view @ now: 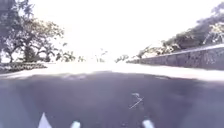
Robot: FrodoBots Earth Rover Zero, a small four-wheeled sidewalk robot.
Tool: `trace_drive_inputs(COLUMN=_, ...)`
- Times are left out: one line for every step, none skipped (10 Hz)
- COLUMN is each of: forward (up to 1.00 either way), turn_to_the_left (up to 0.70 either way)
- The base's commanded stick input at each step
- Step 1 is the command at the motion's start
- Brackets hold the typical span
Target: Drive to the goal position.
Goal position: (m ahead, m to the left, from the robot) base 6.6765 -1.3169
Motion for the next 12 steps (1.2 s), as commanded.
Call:
trace_drive_inputs(forward=0.70, turn_to_the_left=-0.35)
trace_drive_inputs(forward=0.70, turn_to_the_left=-0.35)
trace_drive_inputs(forward=0.70, turn_to_the_left=-0.35)
trace_drive_inputs(forward=0.70, turn_to_the_left=-0.35)
trace_drive_inputs(forward=0.70, turn_to_the_left=-0.35)
trace_drive_inputs(forward=0.70, turn_to_the_left=-0.35)
trace_drive_inputs(forward=0.70, turn_to_the_left=-0.35)
trace_drive_inputs(forward=0.70, turn_to_the_left=-0.35)
trace_drive_inputs(forward=0.70, turn_to_the_left=-0.35)
trace_drive_inputs(forward=0.70, turn_to_the_left=-0.35)
trace_drive_inputs(forward=0.70, turn_to_the_left=-0.35)
trace_drive_inputs(forward=0.70, turn_to_the_left=-0.35)
